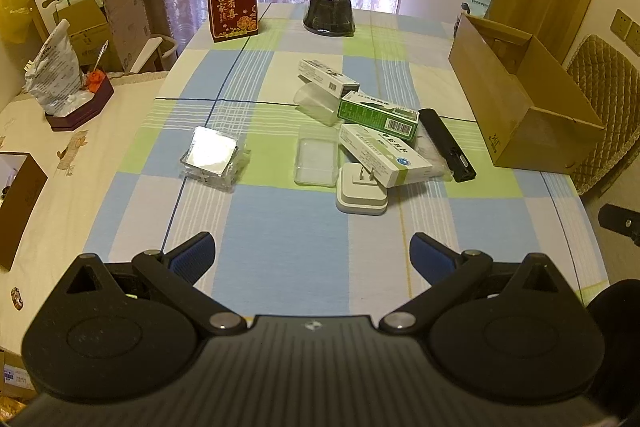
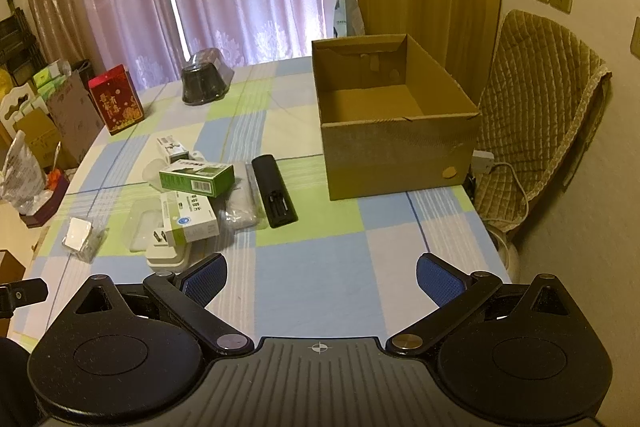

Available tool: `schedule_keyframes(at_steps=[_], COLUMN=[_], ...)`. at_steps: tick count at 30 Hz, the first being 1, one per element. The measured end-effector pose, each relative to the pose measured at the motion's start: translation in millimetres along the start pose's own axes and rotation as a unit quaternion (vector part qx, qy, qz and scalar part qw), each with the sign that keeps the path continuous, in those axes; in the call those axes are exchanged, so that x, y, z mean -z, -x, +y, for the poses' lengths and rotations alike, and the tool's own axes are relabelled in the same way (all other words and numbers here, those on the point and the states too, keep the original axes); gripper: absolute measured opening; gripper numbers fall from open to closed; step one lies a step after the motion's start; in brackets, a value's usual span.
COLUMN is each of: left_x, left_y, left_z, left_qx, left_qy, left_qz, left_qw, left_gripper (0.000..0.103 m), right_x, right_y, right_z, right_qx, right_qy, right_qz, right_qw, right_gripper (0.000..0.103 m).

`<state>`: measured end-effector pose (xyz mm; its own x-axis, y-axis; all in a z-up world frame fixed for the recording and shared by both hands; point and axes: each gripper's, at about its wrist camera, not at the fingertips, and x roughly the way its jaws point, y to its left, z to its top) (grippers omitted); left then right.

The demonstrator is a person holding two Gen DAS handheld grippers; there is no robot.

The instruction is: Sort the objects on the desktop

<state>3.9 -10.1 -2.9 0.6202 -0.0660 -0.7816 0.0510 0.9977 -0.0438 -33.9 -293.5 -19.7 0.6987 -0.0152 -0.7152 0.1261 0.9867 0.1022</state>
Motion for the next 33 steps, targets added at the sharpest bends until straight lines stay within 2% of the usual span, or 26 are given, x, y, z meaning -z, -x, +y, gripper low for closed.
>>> schedule_keyframes(at_steps=[21,33], left_x=[0.9,1.8], left_y=[0.1,-1.3], left_z=[3.0,-0.2], left_qx=[0.007,0.014], left_qy=[0.009,0.005], left_qz=[0.005,0.006], left_qw=[0.9999,0.9999], left_gripper=[0.102,0.102], right_x=[-0.2,0.9], right_y=[1.1,1.6], right_z=[2.0,-1.6], right_qx=[0.014,0.000], right_qy=[0.007,-0.006], right_qz=[-0.006,-0.014], right_qw=[1.000,1.000], right_gripper=[0.103,0.103])
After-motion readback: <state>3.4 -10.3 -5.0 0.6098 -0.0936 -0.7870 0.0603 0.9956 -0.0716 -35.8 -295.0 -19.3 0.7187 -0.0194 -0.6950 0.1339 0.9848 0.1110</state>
